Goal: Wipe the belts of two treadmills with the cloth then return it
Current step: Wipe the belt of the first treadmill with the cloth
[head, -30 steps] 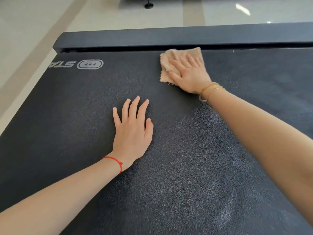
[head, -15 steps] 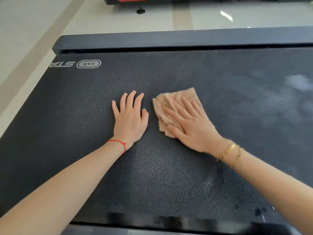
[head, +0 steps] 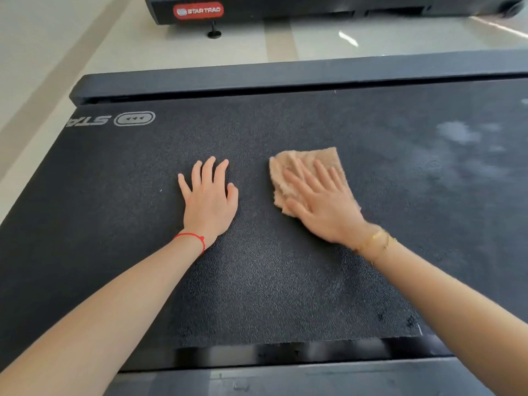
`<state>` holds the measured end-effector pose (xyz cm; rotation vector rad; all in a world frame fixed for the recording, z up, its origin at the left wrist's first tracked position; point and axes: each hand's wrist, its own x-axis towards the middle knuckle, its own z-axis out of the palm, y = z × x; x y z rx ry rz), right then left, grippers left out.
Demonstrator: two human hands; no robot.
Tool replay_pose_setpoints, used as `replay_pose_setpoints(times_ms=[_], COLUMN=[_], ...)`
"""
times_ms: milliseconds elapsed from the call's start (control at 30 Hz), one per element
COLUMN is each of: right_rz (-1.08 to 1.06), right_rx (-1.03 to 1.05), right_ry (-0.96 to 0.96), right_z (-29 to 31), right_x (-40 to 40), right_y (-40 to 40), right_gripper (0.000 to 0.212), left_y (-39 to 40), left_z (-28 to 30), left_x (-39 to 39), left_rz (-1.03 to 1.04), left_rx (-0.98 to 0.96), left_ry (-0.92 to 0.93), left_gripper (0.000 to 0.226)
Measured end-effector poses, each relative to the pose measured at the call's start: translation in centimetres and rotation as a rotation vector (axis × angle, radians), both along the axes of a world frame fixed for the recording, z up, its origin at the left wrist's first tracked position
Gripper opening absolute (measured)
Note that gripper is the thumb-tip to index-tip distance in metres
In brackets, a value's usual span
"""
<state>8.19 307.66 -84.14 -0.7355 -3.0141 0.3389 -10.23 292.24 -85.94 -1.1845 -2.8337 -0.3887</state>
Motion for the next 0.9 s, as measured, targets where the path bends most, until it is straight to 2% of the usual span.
replay_pose_setpoints(times_ms=[100, 167, 300, 400, 533, 633, 700, 800, 900], right_rz=[0.129, 0.127, -0.129, -0.279, -0.026, 0.198, 0.254, 0.164, -0.055], right_rx=[0.003, 0.007, 0.049, -0.007, 0.007, 0.021, 0.01, 0.049, 0.038], right_ry=[0.009, 0.014, -0.016, -0.05, -0.024, -0.008, -0.006, -0.015, -0.037], right_z=[-0.2, -0.4, -0.4, -0.2, -0.3, -0.2, -0.2, -0.1, 0.3], right_x=[2.4, 2.9, 0.1, -2.6, -2.5, 0.8, 3.1, 4.8, 3.9], right_y=[-2.9, -2.0, 4.0, 6.1, 0.7, -4.7, -6.7, -5.3, -1.3], right_gripper=[0.061, 0.062, 0.063, 0.059, 0.057, 0.057, 0.058, 0.058, 0.059], left_y=[-0.1, -0.1, 0.0, 0.0, 0.0, -0.1, -0.1, -0.1, -0.2], left_z=[-0.1, -0.2, -0.2, -0.2, -0.3, -0.3, -0.4, -0.3, -0.2], left_x=[0.0, 0.0, -0.2, -0.2, -0.2, -0.2, -0.2, -0.2, -0.2], left_rz=[0.0, -0.002, -0.008, -0.011, -0.009, -0.007, -0.011, -0.014, -0.018], left_rx=[-0.001, -0.003, -0.002, 0.002, 0.01, 0.011, 0.017, 0.015, 0.013], left_ry=[0.023, 0.027, 0.021, 0.028, 0.04, 0.044, 0.035, 0.03, 0.024], left_gripper=[0.053, 0.053, 0.053, 0.053, 0.052, 0.052, 0.052, 0.052, 0.052])
